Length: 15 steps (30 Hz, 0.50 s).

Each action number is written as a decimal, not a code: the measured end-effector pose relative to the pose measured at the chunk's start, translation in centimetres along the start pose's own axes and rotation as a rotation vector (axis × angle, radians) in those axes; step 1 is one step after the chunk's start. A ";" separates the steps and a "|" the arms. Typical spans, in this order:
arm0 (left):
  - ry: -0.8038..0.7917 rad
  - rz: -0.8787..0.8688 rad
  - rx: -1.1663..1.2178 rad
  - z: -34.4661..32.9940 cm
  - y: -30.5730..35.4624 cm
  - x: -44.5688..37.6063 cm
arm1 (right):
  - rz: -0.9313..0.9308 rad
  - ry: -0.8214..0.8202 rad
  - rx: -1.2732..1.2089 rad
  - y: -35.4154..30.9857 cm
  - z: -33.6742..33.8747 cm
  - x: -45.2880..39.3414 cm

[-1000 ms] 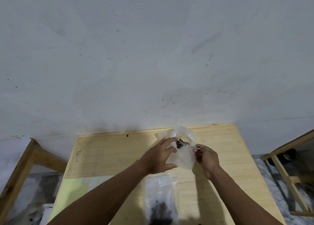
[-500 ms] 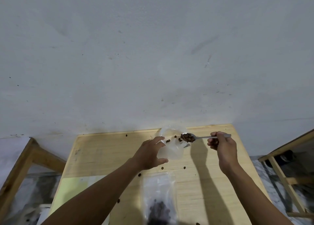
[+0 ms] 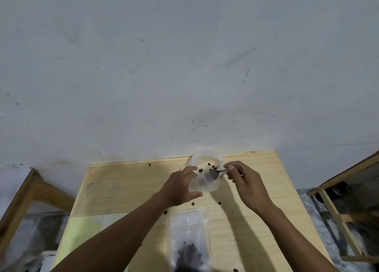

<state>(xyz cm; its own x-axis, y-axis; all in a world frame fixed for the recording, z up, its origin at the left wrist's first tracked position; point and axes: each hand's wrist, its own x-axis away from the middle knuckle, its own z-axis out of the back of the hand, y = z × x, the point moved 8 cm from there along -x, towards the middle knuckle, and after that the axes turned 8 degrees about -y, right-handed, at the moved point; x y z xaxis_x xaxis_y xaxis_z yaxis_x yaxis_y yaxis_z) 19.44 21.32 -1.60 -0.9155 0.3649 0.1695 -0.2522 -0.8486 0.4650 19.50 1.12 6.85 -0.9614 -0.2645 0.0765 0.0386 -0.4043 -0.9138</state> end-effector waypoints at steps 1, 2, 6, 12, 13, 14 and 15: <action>0.000 -0.002 0.003 -0.1 -0.1 0.1 | 0.040 -0.029 0.027 -0.5 -0.1 0.0; 0.000 -0.003 0.007 -0.1 -0.1 0.2 | 0.064 -0.036 0.047 -0.8 0.1 0.1; -0.001 0.007 0.036 -0.2 -0.5 0.6 | 0.055 0.120 -0.009 -0.2 2.5 -0.2; -0.057 -0.104 0.020 -0.8 0.1 0.7 | -0.085 0.256 -0.098 3.9 2.5 -0.8; -0.066 -0.124 0.013 -0.9 0.3 0.6 | -0.093 0.237 -0.085 4.4 1.9 -1.0; -0.074 -0.140 0.011 -1.0 0.4 0.5 | -0.097 0.221 -0.074 4.8 1.3 -1.1; -0.084 -0.149 0.015 -1.1 0.5 0.3 | -0.105 0.208 -0.067 5.2 0.7 -1.2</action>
<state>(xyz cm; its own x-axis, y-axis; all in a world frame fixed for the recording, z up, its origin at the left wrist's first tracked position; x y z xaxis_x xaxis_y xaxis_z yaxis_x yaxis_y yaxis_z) 18.70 20.61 -2.28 -0.8387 0.5173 0.1700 -0.3775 -0.7774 0.5031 21.02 -1.25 2.30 -0.9949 -0.0354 0.0949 -0.0760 -0.3592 -0.9302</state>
